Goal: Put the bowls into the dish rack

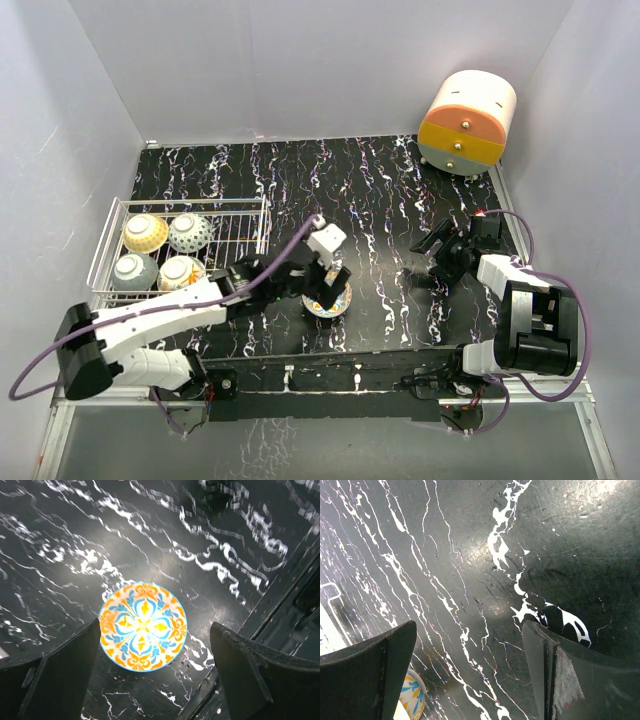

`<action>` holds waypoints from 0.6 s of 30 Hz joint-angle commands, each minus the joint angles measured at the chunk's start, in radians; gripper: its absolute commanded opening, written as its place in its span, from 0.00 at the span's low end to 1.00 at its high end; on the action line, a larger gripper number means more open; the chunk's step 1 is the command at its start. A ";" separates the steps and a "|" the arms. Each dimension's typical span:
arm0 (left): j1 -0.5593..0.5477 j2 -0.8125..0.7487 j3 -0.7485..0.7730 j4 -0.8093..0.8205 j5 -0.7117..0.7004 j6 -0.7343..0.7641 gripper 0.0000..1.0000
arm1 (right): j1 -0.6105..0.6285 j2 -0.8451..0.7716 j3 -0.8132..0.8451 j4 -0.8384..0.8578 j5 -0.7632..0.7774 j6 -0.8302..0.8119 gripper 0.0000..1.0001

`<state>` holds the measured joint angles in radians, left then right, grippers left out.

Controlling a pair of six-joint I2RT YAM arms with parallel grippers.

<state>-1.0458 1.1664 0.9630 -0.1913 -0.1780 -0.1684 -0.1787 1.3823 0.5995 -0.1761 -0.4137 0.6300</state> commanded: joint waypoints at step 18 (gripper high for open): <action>-0.153 0.361 -0.086 0.227 0.031 0.048 0.87 | -0.001 0.021 0.019 0.012 0.039 -0.017 0.91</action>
<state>-1.1858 1.5276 0.8852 -0.0132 -0.1810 -0.1223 -0.1787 1.3838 0.6003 -0.1768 -0.4129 0.6300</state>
